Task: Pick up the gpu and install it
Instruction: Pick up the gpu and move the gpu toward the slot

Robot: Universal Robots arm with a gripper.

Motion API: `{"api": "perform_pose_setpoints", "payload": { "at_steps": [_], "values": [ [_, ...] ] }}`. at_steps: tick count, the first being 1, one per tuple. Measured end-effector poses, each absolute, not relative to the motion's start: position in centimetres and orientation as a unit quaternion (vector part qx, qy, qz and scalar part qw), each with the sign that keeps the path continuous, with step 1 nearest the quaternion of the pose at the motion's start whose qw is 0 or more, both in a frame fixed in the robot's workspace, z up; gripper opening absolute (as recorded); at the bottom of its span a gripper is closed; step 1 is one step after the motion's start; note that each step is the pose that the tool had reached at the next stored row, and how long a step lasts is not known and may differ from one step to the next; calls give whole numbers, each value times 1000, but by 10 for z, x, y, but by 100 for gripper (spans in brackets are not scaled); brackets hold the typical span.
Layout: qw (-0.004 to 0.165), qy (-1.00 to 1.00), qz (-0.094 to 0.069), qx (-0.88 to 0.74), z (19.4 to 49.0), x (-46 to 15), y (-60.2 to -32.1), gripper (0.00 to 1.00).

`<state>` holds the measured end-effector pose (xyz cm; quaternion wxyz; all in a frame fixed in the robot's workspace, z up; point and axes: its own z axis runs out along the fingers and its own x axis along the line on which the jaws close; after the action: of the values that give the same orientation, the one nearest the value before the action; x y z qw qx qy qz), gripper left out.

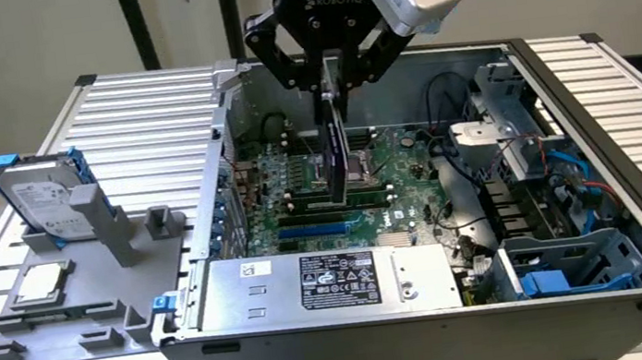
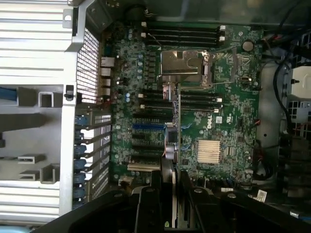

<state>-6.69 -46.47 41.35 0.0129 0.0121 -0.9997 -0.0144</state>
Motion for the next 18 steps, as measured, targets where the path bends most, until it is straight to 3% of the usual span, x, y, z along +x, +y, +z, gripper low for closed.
{"api": "perform_pose_setpoints", "payload": {
  "at_steps": [18],
  "values": [
    [13,-1000,-8,-1,388,-26,-451,27]
  ]
}}
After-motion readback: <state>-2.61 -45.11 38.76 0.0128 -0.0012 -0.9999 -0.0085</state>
